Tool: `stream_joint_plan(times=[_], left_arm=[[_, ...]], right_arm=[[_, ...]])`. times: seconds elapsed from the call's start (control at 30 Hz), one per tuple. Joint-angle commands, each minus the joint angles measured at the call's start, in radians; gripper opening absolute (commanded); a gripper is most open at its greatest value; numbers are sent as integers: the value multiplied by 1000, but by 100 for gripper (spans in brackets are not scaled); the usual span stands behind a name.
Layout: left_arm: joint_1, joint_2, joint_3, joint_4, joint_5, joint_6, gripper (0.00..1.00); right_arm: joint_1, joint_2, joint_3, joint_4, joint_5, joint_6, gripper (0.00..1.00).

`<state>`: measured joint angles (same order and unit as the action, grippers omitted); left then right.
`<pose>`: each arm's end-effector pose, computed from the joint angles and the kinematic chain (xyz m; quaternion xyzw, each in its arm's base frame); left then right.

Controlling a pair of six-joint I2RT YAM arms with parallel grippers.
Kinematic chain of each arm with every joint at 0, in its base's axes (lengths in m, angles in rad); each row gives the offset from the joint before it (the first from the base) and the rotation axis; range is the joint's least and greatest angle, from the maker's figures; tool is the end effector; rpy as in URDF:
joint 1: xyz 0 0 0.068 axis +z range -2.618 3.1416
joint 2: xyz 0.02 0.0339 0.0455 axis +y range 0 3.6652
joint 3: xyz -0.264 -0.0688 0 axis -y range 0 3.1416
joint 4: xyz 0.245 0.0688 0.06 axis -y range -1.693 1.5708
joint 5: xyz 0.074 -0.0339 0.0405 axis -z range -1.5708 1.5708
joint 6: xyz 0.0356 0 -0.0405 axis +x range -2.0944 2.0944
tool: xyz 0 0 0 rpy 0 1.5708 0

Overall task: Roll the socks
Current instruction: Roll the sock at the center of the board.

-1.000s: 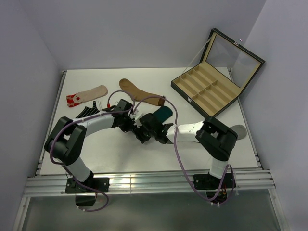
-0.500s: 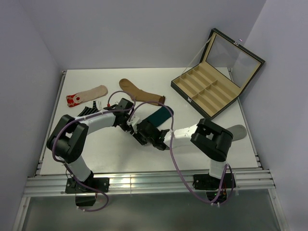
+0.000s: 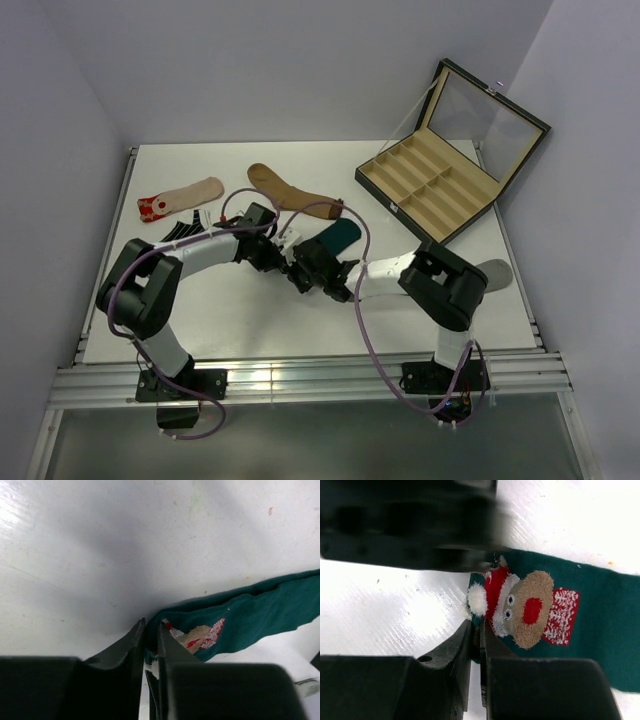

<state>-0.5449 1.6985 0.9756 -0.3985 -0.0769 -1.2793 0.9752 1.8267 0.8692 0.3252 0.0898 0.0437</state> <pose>0.2790 -0.1659 0.1596 -0.3577 0.9061 -0.1531 0.1659 0.2075 0.3005 0.1384 -0.3820 0.8052 0.1854 0.4139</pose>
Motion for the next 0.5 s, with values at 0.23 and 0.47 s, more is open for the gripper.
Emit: stream_joint_plan(times=[0.23, 0.47], left_arm=[[14, -154, -89, 124, -43, -71, 43], [14, -233, -166, 220, -18, -43, 53]], right_arm=[[-231, -6, 28, -75, -511, 223, 0], [-367, 45, 1, 24, -732, 409, 0]])
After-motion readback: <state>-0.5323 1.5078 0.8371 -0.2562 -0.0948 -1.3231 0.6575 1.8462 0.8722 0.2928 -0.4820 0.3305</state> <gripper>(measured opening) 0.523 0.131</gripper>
